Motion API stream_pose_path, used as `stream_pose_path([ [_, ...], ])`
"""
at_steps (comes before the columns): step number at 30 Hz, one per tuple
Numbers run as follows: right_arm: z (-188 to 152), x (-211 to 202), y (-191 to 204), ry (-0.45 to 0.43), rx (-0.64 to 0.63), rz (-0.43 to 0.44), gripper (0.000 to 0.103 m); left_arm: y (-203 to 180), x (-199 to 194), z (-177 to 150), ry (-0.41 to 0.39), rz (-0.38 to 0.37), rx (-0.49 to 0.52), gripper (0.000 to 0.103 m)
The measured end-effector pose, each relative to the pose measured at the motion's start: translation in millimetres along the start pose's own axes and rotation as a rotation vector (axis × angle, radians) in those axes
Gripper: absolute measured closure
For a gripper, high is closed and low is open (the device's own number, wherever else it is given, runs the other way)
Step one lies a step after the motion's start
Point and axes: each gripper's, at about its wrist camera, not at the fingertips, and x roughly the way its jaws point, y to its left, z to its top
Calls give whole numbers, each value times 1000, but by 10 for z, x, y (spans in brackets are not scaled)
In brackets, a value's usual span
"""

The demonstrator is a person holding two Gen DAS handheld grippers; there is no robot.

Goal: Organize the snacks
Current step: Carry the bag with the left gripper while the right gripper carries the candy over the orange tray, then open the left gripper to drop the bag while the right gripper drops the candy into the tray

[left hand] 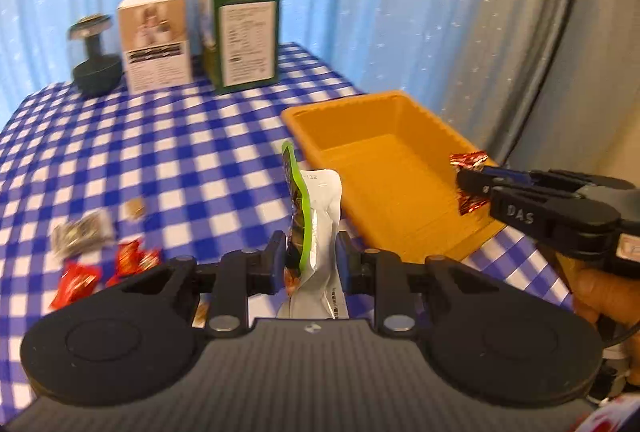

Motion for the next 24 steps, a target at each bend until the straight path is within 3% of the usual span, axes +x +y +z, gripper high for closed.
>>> stream_pose_path([
  [8, -1, 125, -390, 39, 76, -8, 82, -298, 344, 240, 12, -35, 23, 80],
  [24, -14, 317, -523, 88, 91, -20, 82, -530, 731, 309, 52, -52, 44, 79],
])
